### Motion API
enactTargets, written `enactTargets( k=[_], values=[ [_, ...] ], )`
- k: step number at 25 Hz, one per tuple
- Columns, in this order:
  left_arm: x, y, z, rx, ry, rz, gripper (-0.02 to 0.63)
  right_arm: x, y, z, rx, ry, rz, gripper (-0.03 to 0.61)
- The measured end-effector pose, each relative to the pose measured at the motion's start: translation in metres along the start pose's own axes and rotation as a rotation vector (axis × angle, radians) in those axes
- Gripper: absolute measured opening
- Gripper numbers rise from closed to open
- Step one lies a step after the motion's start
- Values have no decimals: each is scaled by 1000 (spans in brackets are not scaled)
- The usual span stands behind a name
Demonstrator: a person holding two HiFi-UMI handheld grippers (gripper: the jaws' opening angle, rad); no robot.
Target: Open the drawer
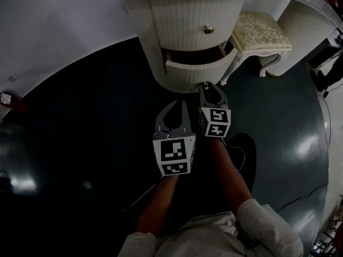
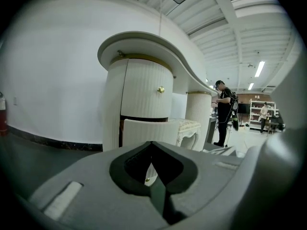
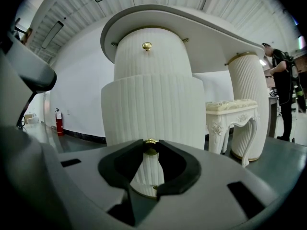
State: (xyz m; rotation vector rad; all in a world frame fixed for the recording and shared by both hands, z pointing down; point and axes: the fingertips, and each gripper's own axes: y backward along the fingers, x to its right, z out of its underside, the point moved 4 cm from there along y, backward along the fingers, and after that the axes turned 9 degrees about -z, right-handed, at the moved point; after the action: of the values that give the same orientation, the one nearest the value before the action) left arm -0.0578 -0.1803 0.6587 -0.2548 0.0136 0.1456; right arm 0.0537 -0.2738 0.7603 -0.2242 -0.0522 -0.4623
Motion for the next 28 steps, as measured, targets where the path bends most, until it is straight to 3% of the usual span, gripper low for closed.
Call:
enactTargets(
  k=[18,28],
  values=[
    [-4,5,-1,9,-24,-25,9,-6,35,10,11,-20,8,110],
    [2,12,5,-1,-2,19,9,-10,52,14,21,-35,11,110]
  ],
)
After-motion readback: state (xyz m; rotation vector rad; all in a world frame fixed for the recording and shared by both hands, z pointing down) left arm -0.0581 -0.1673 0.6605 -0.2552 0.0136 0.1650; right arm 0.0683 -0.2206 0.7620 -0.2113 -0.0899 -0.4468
